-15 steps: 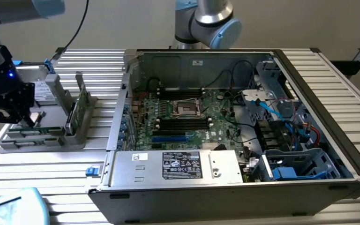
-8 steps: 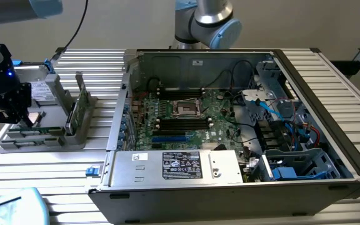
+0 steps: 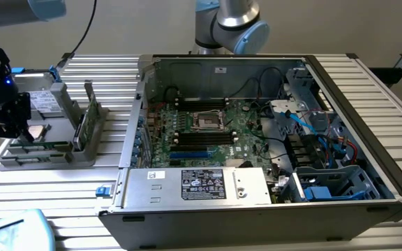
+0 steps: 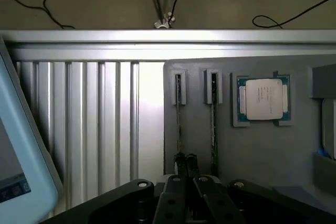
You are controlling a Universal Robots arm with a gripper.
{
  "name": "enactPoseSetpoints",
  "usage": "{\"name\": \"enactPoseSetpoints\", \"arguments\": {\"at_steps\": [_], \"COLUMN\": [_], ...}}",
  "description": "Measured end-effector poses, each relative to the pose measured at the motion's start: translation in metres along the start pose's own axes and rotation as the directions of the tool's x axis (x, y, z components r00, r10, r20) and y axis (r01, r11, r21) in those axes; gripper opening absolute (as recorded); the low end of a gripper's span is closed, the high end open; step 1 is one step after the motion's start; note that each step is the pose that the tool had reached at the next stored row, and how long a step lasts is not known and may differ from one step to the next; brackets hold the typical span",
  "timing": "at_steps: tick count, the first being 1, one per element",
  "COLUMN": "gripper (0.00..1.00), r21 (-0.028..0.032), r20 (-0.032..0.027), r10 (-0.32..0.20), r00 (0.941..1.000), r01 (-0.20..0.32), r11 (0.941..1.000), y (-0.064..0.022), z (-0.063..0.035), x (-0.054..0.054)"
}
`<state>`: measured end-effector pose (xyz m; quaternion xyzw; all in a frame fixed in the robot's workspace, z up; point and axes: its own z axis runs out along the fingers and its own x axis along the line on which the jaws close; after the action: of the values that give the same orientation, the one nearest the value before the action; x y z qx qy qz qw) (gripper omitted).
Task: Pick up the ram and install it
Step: 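Pick up the ram and move it above insertion slot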
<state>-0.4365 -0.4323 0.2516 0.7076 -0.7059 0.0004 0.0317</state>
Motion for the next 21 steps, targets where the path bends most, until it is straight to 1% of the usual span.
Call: {"name": "enactPoseSetpoints", "arguments": {"at_steps": [7,8,10,11,13,21], "gripper": [0.11,0.24,0.24,0.31,0.31,0.31], "r21": [-0.0001,-0.0001,-0.0001,-0.0001,0.0002,0.0000], "r20": [-0.0001,-0.0001,-0.0001,-0.0001,0.0001,-0.0002], "r10": [0.000,0.000,0.000,0.000,0.000,-0.002], "r00": [1.0000,1.0000,1.0000,1.0000,1.0000,1.0000], "r01": [0.000,0.000,0.000,0.000,0.000,0.002], "r11": [1.0000,1.0000,1.0000,1.0000,1.0000,1.0000], "y": [0.0001,0.0001,0.0001,0.0001,0.0000,-0.0006], "z": [0.0000,0.0000,0.0000,0.0000,0.0011,0.0154], "x": [0.000,0.000,0.000,0.000,0.000,-0.001]}}
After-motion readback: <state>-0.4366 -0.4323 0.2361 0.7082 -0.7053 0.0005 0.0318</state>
